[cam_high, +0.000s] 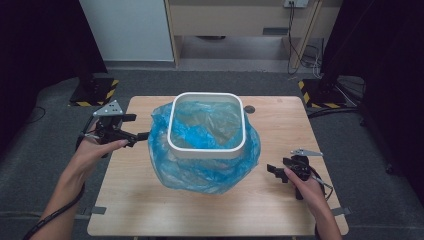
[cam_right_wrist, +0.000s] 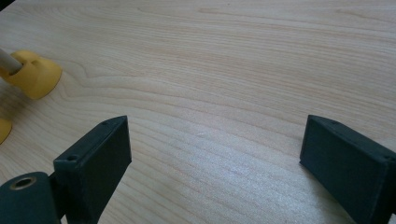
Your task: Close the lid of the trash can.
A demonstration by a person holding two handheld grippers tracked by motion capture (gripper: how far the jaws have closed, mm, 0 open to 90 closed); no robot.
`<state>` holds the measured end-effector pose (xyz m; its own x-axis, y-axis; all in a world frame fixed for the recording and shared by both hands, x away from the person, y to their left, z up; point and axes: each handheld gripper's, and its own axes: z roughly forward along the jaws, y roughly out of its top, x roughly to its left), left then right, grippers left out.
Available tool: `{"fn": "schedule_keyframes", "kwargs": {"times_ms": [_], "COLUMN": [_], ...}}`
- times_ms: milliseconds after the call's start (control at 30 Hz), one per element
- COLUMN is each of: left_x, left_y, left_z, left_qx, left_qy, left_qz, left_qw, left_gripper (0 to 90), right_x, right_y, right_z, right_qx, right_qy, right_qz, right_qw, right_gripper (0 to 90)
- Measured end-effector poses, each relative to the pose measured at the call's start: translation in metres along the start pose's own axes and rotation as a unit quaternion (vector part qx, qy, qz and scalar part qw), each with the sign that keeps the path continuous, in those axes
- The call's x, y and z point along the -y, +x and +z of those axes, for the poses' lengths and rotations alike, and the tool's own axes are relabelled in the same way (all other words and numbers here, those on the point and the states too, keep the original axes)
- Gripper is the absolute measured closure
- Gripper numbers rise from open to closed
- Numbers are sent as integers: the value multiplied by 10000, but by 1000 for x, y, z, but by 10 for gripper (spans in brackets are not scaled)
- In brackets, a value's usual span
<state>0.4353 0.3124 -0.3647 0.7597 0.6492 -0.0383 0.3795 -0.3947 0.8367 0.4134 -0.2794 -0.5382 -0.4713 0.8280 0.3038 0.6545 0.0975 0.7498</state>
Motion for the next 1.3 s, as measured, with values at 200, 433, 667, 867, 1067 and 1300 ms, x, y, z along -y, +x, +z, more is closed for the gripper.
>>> {"fn": "schedule_keyframes", "kwargs": {"times_ms": [200,433,667,867,1067,1300], "left_x": [8,15,20,27,34,45], "left_y": [1,0,-3,-7,-9,-11], "left_z": [5,10,17,25,33,42], "left_qx": [-10,-2,22,-15,-39,-19], "left_qy": [63,116,170,246,390,514], "left_qz": [-9,-14,-7,51,91,91], "left_qw": [10000,9999,9999,9997,9992,9986], "left_gripper": [44,43,43,43,42,41], "right_x": [0,0,0,0,0,0], "right_y": [0,0,1,1,1,1], "right_z": [0,0,0,0,0,0], "right_qx": [13,21,26,20,23,33], "right_qy": [-4,-1,3,5,9,14], "right_qz": [-12,-21,-17,-11,-10,-22], "right_qw": [10000,10000,10000,10000,10000,10000], "right_gripper": [85,85,85,85,85,85]}}
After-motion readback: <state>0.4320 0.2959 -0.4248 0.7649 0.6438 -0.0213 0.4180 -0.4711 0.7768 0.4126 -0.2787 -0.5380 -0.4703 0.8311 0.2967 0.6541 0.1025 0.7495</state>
